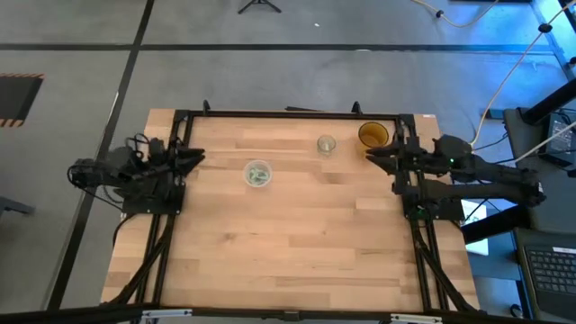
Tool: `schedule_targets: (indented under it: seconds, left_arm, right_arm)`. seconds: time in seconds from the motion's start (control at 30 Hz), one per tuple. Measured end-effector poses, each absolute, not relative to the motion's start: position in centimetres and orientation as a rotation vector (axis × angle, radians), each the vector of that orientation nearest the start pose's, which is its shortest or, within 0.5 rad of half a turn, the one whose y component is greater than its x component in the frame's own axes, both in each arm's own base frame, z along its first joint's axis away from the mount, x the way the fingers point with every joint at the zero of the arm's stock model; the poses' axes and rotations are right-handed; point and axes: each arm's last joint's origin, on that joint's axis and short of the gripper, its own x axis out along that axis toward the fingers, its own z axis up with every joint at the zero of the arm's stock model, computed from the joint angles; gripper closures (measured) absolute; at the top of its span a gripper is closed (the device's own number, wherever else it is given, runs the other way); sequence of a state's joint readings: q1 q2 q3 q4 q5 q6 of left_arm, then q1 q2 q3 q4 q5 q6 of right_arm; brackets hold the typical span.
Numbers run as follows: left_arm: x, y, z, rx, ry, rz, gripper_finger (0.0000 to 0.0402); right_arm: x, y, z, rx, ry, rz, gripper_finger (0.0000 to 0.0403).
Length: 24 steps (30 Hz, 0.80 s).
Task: Pick and place Stevia / Truvia into bins
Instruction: Return to Home Position
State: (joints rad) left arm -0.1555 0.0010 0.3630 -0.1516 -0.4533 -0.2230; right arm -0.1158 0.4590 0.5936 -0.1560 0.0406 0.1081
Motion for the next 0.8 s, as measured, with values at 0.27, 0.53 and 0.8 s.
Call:
schedule_targets:
  seconds: [0.27,0.53,0.8]
  left_arm:
    - [7.6,0.0,23.4,-0.285,-0.240,0.243,0.0304]
    - [8.6,0.0,20.8,-0.278,-0.235,0.284,0.0304]
    - [9.1,0.0,19.0,-0.294,-0.186,0.317,0.0304]
  right_arm:
    - [11.5,-1.4,27.4,0.157,-0.079,-0.134,0.0324]
    - [11.3,-1.4,25.0,0.179,-0.135,-0.126,0.0324]
    - [11.2,-1.4,21.9,0.228,-0.154,-0.121,0.0324]
